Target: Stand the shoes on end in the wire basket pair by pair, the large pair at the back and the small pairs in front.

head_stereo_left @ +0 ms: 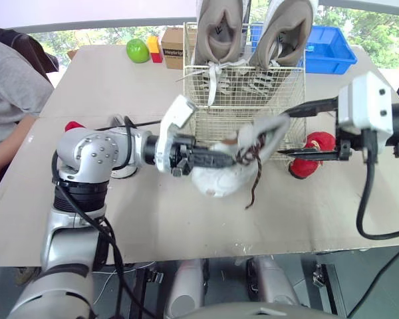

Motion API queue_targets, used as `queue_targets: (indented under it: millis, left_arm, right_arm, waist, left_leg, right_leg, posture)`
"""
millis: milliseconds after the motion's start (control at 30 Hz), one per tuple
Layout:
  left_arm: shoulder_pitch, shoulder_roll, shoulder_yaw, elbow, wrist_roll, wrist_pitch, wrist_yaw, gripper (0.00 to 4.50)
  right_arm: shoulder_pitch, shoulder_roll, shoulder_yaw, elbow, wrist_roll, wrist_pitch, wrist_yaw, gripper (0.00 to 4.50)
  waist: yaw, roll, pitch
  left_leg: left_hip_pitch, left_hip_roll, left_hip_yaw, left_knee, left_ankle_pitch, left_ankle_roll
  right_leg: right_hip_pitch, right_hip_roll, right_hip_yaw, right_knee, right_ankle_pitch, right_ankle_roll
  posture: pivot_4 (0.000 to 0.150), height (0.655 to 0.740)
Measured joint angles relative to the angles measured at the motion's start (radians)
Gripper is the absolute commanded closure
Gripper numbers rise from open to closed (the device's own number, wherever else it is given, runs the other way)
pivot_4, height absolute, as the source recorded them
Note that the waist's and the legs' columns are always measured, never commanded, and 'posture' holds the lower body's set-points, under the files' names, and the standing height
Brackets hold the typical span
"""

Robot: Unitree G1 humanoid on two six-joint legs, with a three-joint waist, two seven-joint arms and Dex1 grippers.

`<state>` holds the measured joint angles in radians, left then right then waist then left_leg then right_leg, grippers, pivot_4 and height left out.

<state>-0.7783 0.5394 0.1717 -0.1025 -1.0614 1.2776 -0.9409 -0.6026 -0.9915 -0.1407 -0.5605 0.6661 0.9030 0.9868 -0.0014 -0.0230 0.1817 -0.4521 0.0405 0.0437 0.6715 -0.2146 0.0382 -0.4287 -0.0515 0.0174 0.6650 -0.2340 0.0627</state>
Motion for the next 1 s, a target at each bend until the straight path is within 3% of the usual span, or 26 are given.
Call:
queue_targets:
  millis: [100,200,333,600,833,933,1000]
  left_arm:
    - [0.005,-0.122,0.099,-0.052,0.000,-0.117,0.174,3.94]
    - [0.043,-0.180,0.088,-0.133,0.006,-0.184,0.258,3.94]
    - [0.102,-0.189,0.091,-0.169,0.018,-0.243,0.315,3.94]
    - [0.112,-0.185,0.045,-0.186,0.028,-0.295,0.353,3.94]
    - [0.108,-0.187,0.015,-0.167,0.058,-0.338,0.360,3.94]
    - [0.107,-0.186,0.013,-0.155,0.061,-0.347,0.356,3.94]
    - [0.106,-0.176,0.012,-0.147,0.078,-0.365,0.344,3.94]
  right_arm:
    - [0.023,0.209,-0.094,-0.046,0.124,0.162,-0.241,0.85]
    - [-0.074,0.425,-0.133,-0.058,0.253,0.265,-0.499,0.85]
    - [-0.123,0.554,-0.175,-0.056,0.387,0.319,-0.744,0.85]
    - [-0.139,0.561,-0.168,-0.017,0.622,0.326,-0.950,0.85]
    - [-0.155,0.538,-0.109,0.014,0.680,0.283,-1.016,0.85]
    - [-0.155,0.530,-0.097,0.023,0.688,0.265,-1.031,1.51]
    - [-0.155,0.521,-0.089,0.030,0.692,0.253,-1.045,2.55]
  waist:
    - [-0.003,-0.001,-0.001]
    - [-0.013,0.000,-0.001]
    - [-0.006,0.000,-0.002]
    - [-0.010,0.000,-0.002]
    - [-0.012,0.000,-0.002]
    - [-0.012,0.000,-0.002]
    - [-0.012,0.000,-0.002]
  left_leg:
    - [0.002,-0.001,0.001,0.000,0.000,0.000]
    - [0.004,-0.002,0.002,0.000,0.000,0.000]
    - [0.003,-0.002,0.001,0.000,0.000,0.000]
    - [0.003,-0.003,0.002,0.000,0.000,0.000]
    - [0.003,-0.003,0.002,-0.001,0.000,0.000]
    - [0.003,-0.003,0.002,-0.001,0.000,0.000]
    - [0.003,-0.003,0.003,-0.001,0.000,0.000]
  right_leg:
    - [0.001,0.000,0.002,0.001,0.000,0.000]
    - [0.001,0.000,0.004,0.003,0.001,0.000]
    - [0.001,0.001,0.001,0.004,0.001,0.000]
    - [0.001,0.001,0.002,0.002,0.001,0.000]
    - [0.001,0.001,0.002,0.002,0.001,0.000]
    - [0.001,0.001,0.002,0.002,0.001,0.000]
    - [0.001,0.001,0.002,0.002,0.001,0.000]
  posture:
    - [0.150,0.7400]
    - [0.150,0.7400]
    - [0.150,0.7400]
    - [0.150,0.7400]
    - [0.150,0.7400]
    - [0.150,0.7400]
    - [0.150,0.7400]
